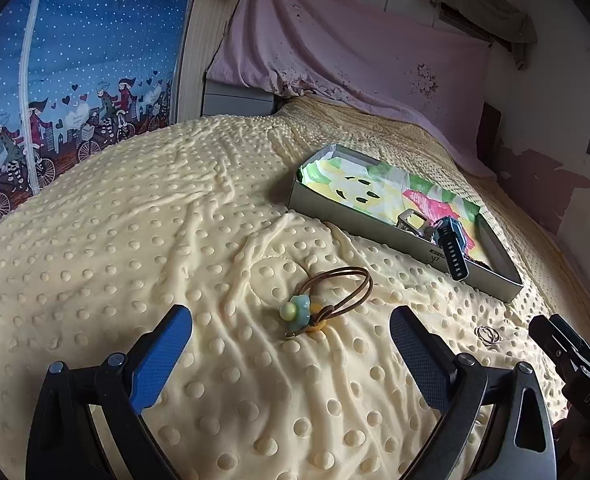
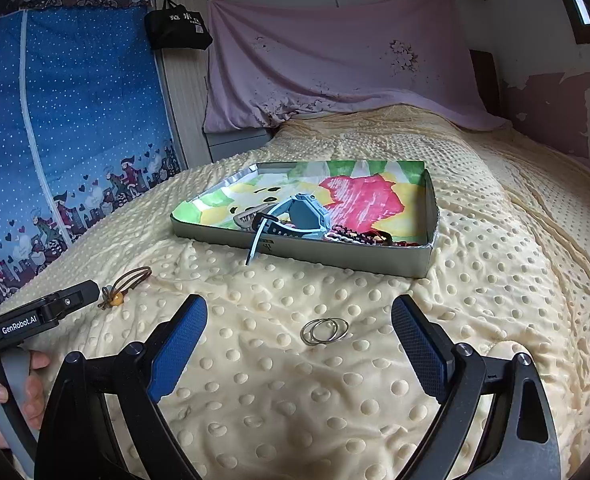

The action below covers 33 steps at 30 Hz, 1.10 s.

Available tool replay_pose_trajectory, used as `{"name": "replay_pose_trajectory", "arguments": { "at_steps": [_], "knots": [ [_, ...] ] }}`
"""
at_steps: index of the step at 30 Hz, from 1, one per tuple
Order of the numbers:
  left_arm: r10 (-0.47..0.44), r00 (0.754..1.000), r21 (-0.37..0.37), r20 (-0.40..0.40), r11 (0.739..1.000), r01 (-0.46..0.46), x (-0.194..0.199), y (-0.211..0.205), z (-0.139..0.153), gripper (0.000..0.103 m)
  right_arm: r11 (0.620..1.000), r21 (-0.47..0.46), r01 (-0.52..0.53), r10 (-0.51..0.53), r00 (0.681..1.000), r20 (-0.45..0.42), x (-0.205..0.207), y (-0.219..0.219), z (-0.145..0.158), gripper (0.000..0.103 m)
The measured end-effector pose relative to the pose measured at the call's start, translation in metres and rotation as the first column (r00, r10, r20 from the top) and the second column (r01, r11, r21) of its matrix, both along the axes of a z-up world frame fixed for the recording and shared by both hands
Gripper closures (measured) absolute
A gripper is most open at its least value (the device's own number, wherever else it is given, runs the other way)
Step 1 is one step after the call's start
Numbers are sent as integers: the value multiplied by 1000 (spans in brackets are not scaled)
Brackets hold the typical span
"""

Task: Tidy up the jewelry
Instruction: 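Grasp the brown beaded cord bracelet with the left gripper while the right gripper grasps the silver double ring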

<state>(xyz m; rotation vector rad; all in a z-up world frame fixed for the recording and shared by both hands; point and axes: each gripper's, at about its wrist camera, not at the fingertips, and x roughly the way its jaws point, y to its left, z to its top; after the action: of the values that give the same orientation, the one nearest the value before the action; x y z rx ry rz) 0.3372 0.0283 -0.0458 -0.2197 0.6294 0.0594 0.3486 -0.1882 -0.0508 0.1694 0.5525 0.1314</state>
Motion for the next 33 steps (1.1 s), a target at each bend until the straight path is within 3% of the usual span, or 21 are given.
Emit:
{"name": "replay_pose_trajectory", "arguments": {
  "at_steps": [6,11,18,25,28,33],
  "knots": [
    [-9,1000,50,7,999,9,10,-8,-4,3,1000,10,-13,13,999,-29,12,2,-9,12],
    [-34,999,50,-17,998,34,19,-13,-13,5,999,29,-37,40,994,-97,25,3,-25,13],
    [-54,996,9,-72,998,55,33,-11,-29,23,998,56,-39,49,982,-181,44,4,-43,17],
    [-95,994,-31,-61,995,93,35,-12,-31,37,996,67,-52,68,962,-265,63,9,-57,22],
    [-117,992,-39,-52,993,116,35,-14,-31,48,993,95,-75,99,956,-275,66,10,-61,36],
    [-165,986,-55,-37,985,162,35,-18,-30,68,984,136,-117,151,952,-266,66,12,-63,45]
  ]
}}
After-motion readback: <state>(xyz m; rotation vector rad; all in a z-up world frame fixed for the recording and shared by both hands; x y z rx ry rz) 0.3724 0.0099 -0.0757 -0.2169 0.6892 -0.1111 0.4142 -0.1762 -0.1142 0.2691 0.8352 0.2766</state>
